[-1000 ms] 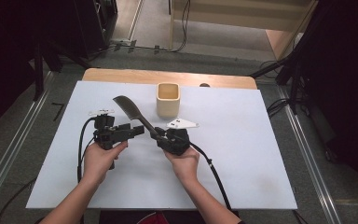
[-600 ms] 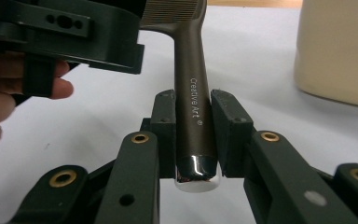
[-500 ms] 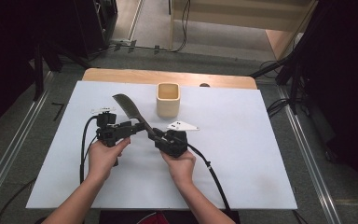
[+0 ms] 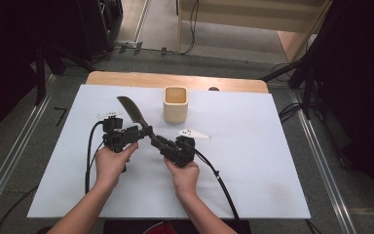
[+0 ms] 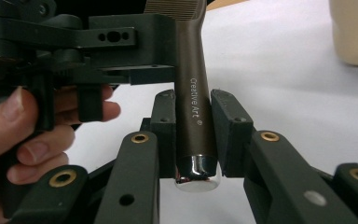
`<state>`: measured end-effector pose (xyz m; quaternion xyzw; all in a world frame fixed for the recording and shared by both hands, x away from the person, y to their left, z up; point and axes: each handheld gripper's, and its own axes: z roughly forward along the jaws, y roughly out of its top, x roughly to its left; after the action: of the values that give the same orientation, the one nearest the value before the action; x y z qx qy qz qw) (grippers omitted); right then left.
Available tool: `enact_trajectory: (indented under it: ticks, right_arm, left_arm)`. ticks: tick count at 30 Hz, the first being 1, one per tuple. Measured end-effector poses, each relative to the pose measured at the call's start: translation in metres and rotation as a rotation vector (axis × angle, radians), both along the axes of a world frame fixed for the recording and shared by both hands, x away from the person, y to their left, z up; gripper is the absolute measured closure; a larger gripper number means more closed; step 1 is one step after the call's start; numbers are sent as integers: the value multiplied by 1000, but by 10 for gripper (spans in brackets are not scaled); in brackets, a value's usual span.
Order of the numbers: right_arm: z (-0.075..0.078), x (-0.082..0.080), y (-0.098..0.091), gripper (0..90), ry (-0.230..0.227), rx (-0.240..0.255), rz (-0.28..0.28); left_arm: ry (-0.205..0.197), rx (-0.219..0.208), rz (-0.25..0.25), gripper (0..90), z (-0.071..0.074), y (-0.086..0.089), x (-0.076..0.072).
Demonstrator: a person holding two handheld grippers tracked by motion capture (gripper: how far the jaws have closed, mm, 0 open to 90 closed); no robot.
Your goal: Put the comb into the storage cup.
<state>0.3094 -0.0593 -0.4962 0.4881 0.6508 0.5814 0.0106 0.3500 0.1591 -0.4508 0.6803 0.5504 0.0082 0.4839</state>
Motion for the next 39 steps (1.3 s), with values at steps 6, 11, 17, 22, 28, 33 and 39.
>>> enact_trajectory:
  ticks: [6,11,17,22,28,33,39]
  right_arm:
    - [-2,-1,2,701,12,35,2]
    - [-6,-1,2,701,26,87,-7]
    - [-8,-3,2,701,20,112,-25]
    - [-8,-3,3,701,9,115,-30]
    - [-8,-4,4,701,-2,116,-34]
    - [-9,-4,6,701,-11,114,-44]
    - [-10,-5,7,701,-25,104,-50]
  left_arm:
    - [5,2,8,274,-3,-3,2]
    - [9,-5,26,317,-3,-3,3]
    - [51,-42,35,369,-4,-2,6]
    - [73,-60,43,414,-5,-4,7]
    - [78,-78,48,482,-5,-7,7]
    - [75,-96,51,543,-4,-8,6]
    - [91,-108,59,615,-5,-8,6]
